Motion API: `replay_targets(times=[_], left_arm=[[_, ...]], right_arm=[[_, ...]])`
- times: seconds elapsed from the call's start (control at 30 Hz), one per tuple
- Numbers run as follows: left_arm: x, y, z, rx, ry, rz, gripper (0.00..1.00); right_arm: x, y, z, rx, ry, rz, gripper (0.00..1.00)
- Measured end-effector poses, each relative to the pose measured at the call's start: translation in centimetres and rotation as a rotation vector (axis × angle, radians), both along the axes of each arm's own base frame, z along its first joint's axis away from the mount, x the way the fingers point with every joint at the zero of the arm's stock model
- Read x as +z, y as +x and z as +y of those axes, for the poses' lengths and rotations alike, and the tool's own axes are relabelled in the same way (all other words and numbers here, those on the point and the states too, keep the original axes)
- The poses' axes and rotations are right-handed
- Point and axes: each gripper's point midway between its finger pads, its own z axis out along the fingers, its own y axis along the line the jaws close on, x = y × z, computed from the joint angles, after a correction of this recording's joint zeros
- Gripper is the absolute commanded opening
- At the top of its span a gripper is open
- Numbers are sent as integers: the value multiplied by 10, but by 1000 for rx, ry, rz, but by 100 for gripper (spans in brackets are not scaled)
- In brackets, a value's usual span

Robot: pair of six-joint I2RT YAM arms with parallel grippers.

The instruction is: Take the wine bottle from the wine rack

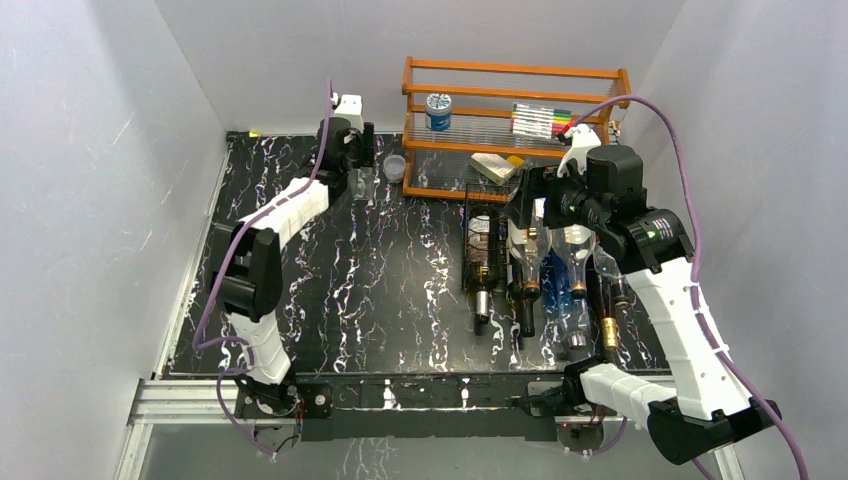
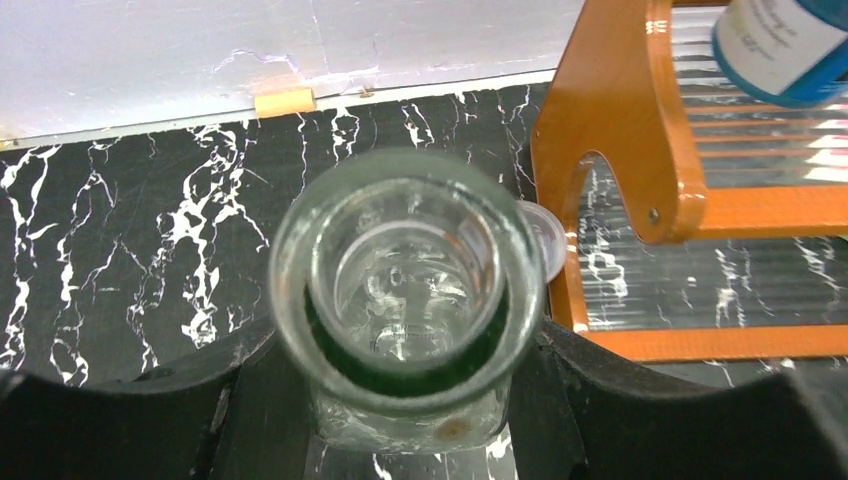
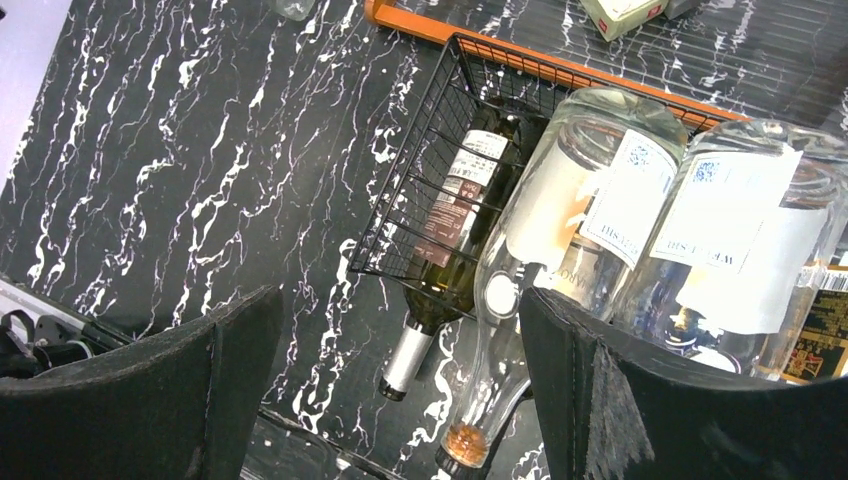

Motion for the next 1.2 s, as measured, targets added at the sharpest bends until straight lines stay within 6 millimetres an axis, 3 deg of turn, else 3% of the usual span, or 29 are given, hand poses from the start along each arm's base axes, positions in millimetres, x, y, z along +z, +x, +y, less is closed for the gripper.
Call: replay_targets(times=[0.23, 0.43, 0.5, 0.7, 0.87, 1.03, 1.2], left_arm=[[-22, 31, -5, -1, 28, 7, 0], [-23, 37, -4, 0, 33, -8, 0], [-22, 38, -4, 1, 30, -13, 11], [-23, 38, -1, 9, 23, -12, 63], [-23, 35, 2, 18, 15, -14, 96], [-14, 25, 6, 27, -5, -12, 98], [11, 2, 11, 37, -56, -25, 98]], right_arm=[[-2, -3, -4, -10, -8, 1, 98], [-10, -6, -6, -15, -17, 16, 98], [-12, -6, -6, -15, -19, 22, 98], [-15, -6, -5, -14, -21, 30, 98], [-15, -6, -5, -12, -19, 31, 98], [-15, -7, -4, -10, -15, 34, 98], [-24, -10, -4, -8, -18, 65, 98]])
